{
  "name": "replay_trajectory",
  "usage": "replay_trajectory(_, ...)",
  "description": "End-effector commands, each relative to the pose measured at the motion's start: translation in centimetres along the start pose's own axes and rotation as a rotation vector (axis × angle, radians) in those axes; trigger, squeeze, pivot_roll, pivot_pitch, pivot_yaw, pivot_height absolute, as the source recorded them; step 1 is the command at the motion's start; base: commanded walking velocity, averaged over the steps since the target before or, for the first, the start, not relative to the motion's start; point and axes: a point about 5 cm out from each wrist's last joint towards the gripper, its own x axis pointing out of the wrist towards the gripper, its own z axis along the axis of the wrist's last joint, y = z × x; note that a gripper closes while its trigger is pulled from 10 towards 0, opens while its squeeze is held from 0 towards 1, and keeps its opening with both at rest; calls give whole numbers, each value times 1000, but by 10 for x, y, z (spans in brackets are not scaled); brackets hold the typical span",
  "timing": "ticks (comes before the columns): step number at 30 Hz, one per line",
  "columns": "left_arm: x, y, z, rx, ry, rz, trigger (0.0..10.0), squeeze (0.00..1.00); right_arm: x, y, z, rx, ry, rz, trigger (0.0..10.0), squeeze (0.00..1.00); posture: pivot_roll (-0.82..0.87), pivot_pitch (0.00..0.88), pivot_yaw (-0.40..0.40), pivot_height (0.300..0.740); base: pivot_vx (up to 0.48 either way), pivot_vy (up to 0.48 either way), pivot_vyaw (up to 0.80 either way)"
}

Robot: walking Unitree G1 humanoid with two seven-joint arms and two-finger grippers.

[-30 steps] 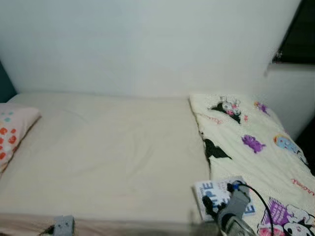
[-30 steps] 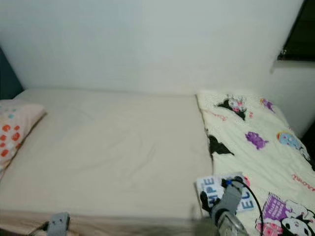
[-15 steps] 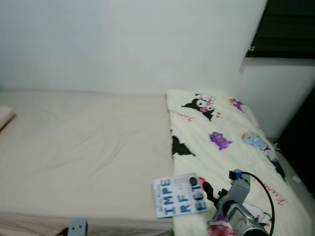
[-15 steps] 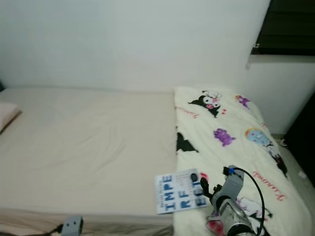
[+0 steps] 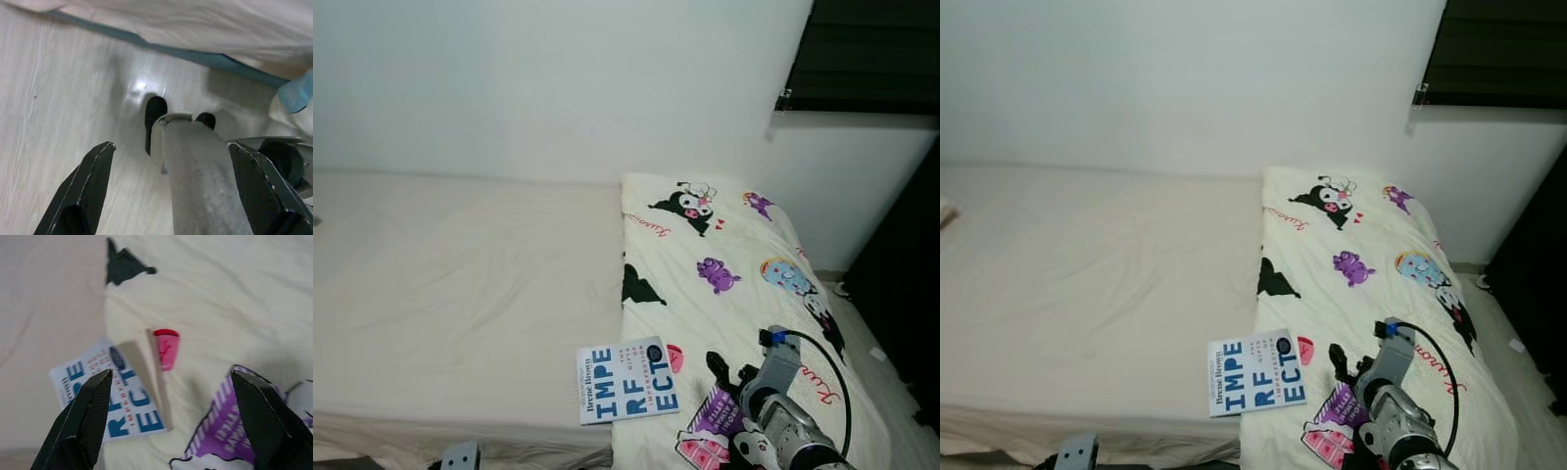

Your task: Clean up the room

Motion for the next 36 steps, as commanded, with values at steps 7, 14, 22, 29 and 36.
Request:
replay_trajectory(7, -2, 7, -1, 29, 10, 4, 10000, 0, 5, 10, 5, -45, 6, 48, 10000, 0, 17, 0, -51, 695, 0, -274, 0)
replay_trajectory(14, -2, 9, 0, 9, 0, 21, 10000, 0, 7, 15, 9, -65, 0, 74, 10000, 0, 16, 0, -51, 675, 0, -207, 0)
replay_trajectory(22, -2, 10, 0, 19, 0, 26, 10000, 0, 8, 19, 11, -76, -6, 100, 10000, 0, 15, 0, -48, 645, 0, 0, 0)
replay_trajectory(29, -3, 11, 1, 23, -14, 33, 10000, 0, 9, 28, 6, -75, 14, 157, 10000, 0, 16, 4, -44, 620, 0, 0, 0)
replay_trajectory(36, -7, 32, 23, 14, -139, 120, 10000, 0, 11, 45, 4, -19, 12, 298, 10000, 0, 31, 26, -40, 595, 0, 0, 0)
